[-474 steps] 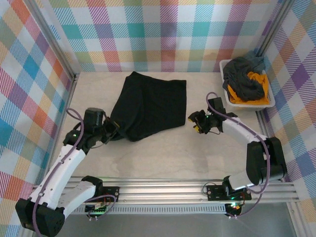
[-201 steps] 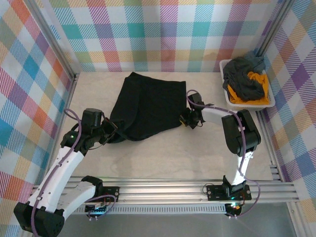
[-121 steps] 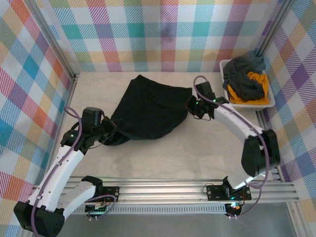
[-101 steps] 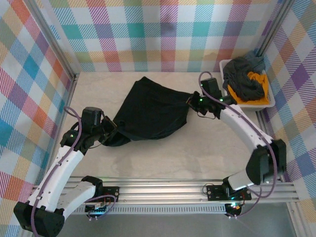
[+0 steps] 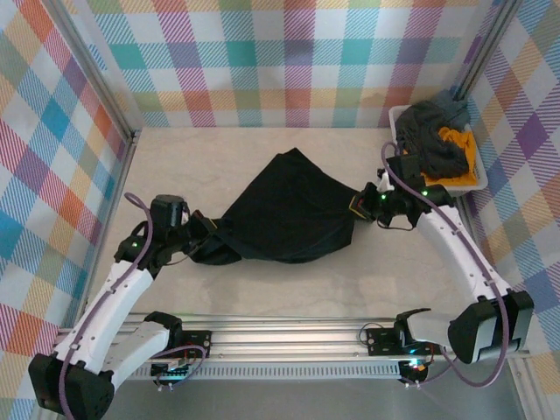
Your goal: Fold and stack the t-shirts
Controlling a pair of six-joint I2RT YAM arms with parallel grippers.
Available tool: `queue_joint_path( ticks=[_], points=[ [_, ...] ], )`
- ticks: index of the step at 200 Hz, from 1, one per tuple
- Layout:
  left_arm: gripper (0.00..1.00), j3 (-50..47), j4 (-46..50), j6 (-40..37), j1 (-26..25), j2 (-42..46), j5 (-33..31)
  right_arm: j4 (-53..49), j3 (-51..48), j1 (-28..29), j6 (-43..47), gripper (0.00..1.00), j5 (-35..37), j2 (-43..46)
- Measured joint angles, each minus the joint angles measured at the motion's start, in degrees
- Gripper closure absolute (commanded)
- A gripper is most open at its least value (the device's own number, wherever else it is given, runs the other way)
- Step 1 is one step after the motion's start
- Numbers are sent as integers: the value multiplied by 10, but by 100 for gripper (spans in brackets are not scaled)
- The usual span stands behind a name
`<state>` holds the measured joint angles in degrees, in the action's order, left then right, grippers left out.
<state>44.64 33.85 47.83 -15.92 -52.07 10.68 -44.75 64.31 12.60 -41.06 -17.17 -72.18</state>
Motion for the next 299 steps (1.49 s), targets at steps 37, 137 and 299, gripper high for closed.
queue_joint_path(
  ticks=[37,137,299],
  points=[
    [100,-21,-28,-9,0,-65,8,25,56,-36,-2,100,-23,-182],
    [98,-12,-60,-20,-22,-140,-12,118,68,-37,-34,55,31,-272],
    [100,-26,-49,-3,-24,-72,-11,252,-276,8,-164,61,52,-94]
  ],
)
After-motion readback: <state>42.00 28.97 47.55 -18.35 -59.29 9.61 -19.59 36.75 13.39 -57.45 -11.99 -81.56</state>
